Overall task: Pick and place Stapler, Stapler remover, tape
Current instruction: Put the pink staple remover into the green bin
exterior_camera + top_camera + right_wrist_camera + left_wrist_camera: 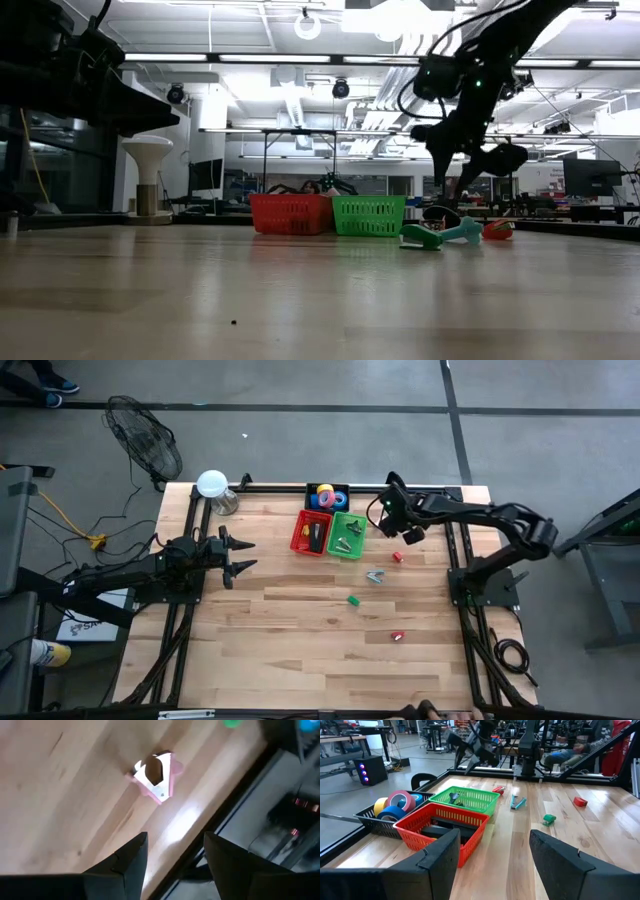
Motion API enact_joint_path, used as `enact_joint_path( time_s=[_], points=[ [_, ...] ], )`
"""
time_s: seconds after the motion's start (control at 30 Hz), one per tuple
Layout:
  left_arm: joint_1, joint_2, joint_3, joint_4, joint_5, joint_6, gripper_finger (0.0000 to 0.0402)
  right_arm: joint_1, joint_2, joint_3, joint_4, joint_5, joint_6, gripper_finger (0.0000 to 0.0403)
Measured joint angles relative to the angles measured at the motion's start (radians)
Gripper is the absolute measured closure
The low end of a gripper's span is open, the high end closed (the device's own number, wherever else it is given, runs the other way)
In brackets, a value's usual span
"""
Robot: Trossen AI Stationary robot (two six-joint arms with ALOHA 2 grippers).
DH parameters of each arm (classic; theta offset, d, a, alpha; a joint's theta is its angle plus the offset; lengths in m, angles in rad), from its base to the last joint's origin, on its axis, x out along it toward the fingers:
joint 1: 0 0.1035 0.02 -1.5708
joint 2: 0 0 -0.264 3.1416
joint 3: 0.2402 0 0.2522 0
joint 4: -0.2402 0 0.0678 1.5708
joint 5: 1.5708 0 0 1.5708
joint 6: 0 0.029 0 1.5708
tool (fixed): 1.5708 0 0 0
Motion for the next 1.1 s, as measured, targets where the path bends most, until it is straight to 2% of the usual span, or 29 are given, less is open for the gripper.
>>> enact_joint_path(
  time_s=[0.3, 0.5, 0.63, 0.73, 0.93, 1.1],
  points=[
    [0.000, 0.000, 0.000, 0.000, 0.000, 0.000, 0.0167, -0.013, 0.078, 0.000, 0.129, -0.022, -0.227, 0.0217],
    [0.000, 0.000, 0.000, 0.000, 0.000, 0.000, 0.0167, -0.033, 0.115, 0.000, 0.126, -0.027, -0.292, 0.0217],
    [0.000, 0.000, 0.000, 0.000, 0.000, 0.000, 0.0167, -0.036, 0.115, 0.001, 0.128, -0.082, -0.314, 0.0217],
    [0.000, 0.000, 0.000, 0.000, 0.000, 0.000, 0.0167, -0.037, 0.124, 0.034, 0.078, -0.127, -0.316, 0.0217],
    [0.000, 0.000, 0.000, 0.000, 0.000, 0.000, 0.0167, -0.054, 0.205, 0.171, -0.086, -0.125, -0.297, 0.0217],
    [0.000, 0.000, 0.000, 0.000, 0.000, 0.000, 0.0167, -0.057, 0.261, 0.238, -0.166, -0.026, -0.239, 0.0217]
  ],
)
